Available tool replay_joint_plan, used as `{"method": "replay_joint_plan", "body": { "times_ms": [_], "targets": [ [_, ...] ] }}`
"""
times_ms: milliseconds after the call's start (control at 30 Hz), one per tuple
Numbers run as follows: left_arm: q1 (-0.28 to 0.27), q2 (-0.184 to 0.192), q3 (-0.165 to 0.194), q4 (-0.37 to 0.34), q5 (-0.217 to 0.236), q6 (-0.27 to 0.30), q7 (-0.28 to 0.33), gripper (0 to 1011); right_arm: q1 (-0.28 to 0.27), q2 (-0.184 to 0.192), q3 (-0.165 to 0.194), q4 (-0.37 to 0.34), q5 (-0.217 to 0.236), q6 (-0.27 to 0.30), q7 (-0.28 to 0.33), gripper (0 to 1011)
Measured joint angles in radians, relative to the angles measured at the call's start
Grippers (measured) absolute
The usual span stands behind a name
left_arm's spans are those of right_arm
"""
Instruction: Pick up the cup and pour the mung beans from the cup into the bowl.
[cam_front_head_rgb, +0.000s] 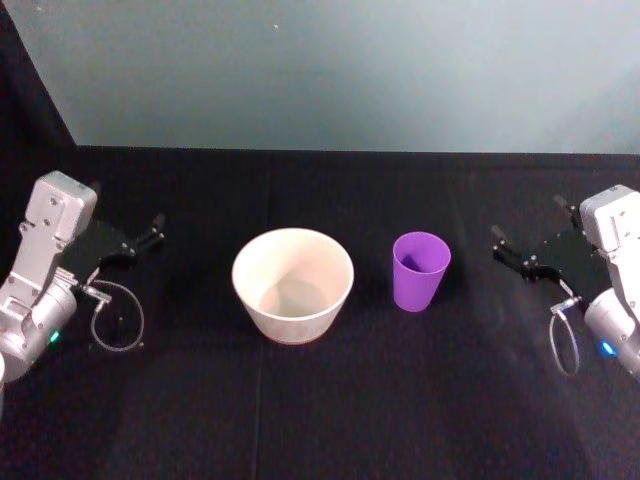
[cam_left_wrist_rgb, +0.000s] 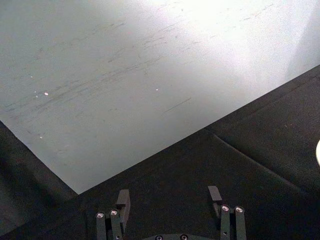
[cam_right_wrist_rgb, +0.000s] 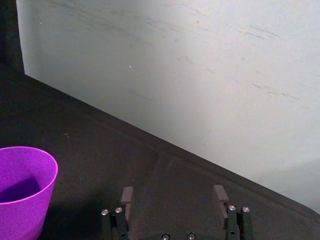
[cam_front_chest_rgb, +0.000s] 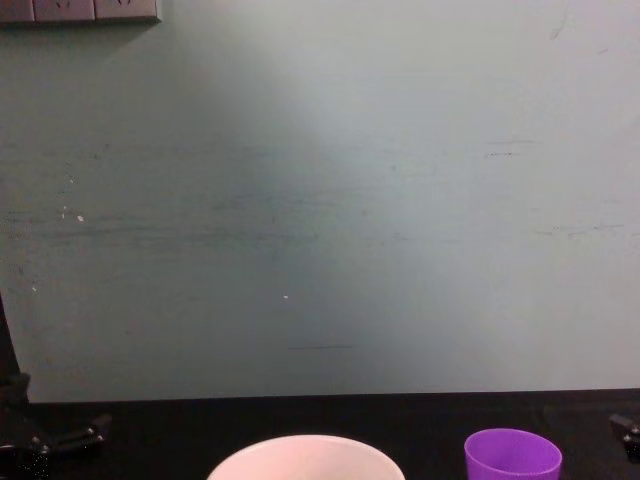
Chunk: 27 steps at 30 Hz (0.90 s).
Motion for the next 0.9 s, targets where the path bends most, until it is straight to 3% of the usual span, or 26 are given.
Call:
{"method": "replay_joint_plan", "body": {
  "times_ms": [900],
  "targets": [
    [0.0,0.0,0.0,0.0,0.0,0.0,0.0,1012,0.0,0.0,0.0,0.0,0.0,0.0,0.0,1003]
  ]
}}
